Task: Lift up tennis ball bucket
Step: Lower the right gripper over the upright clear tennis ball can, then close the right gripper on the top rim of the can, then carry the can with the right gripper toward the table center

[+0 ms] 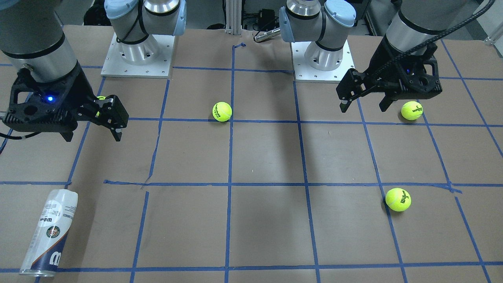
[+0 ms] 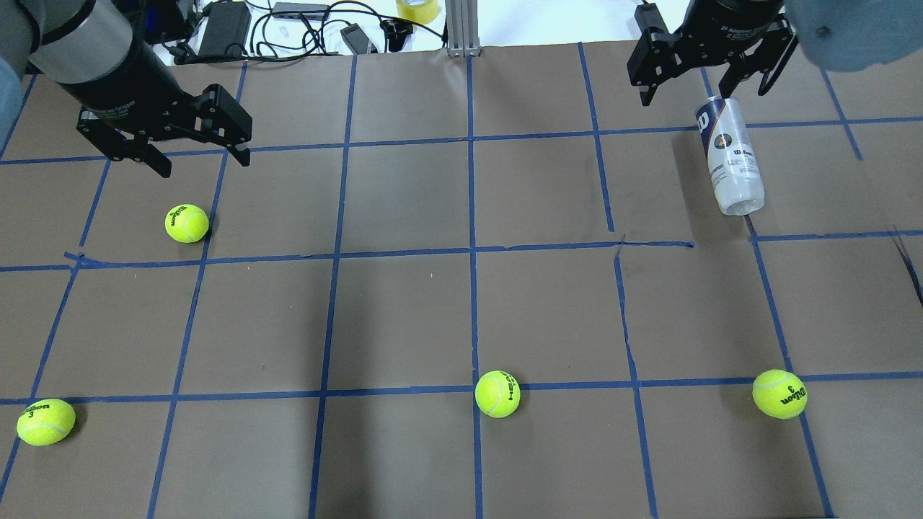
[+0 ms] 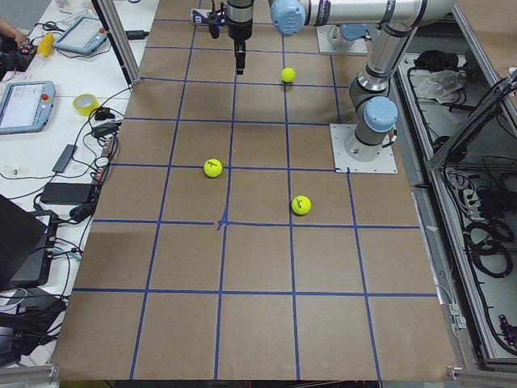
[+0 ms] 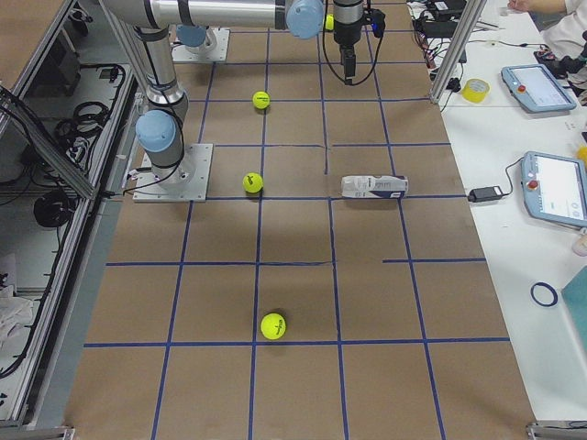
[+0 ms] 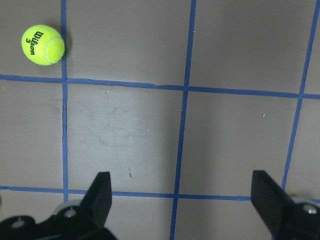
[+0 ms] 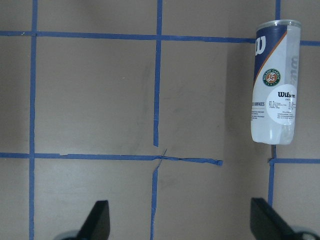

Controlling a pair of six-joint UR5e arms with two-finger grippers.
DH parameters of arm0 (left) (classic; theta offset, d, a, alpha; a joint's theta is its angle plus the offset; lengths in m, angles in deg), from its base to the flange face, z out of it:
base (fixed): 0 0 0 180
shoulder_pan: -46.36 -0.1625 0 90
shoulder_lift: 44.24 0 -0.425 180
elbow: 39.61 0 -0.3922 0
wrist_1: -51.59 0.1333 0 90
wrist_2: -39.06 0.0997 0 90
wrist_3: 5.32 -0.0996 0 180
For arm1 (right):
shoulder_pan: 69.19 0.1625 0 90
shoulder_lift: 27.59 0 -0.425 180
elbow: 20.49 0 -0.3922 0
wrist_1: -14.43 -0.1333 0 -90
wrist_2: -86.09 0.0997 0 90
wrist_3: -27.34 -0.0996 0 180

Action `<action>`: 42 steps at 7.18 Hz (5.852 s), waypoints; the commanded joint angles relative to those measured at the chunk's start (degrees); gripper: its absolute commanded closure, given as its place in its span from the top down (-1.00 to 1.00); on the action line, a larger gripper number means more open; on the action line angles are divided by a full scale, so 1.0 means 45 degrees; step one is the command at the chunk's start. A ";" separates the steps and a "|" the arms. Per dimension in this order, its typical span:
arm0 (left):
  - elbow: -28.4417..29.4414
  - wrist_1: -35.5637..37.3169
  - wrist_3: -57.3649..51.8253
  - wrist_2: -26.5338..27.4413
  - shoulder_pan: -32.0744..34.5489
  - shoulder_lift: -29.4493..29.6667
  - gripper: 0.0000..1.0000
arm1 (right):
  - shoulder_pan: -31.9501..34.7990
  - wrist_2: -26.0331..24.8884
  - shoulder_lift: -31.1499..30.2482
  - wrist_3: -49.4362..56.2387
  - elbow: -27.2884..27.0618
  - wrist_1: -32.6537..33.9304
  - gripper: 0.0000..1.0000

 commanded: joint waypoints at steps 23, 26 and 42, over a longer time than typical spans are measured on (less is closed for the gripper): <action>-0.0011 -0.0039 0.0000 0.0267 -0.0002 0.0008 1.00 | -0.3007 0.0303 0.8408 0.1707 0.4122 0.3970 0.25; 0.0008 -0.0019 0.0000 0.0286 -0.0002 0.0008 1.00 | -0.0868 0.0717 0.6514 0.3323 0.2915 0.3812 -0.22; 0.0028 -0.0097 0.0019 0.0306 -0.0118 -0.0090 1.00 | 0.6819 0.0347 0.6823 1.2744 0.0313 0.8637 -0.14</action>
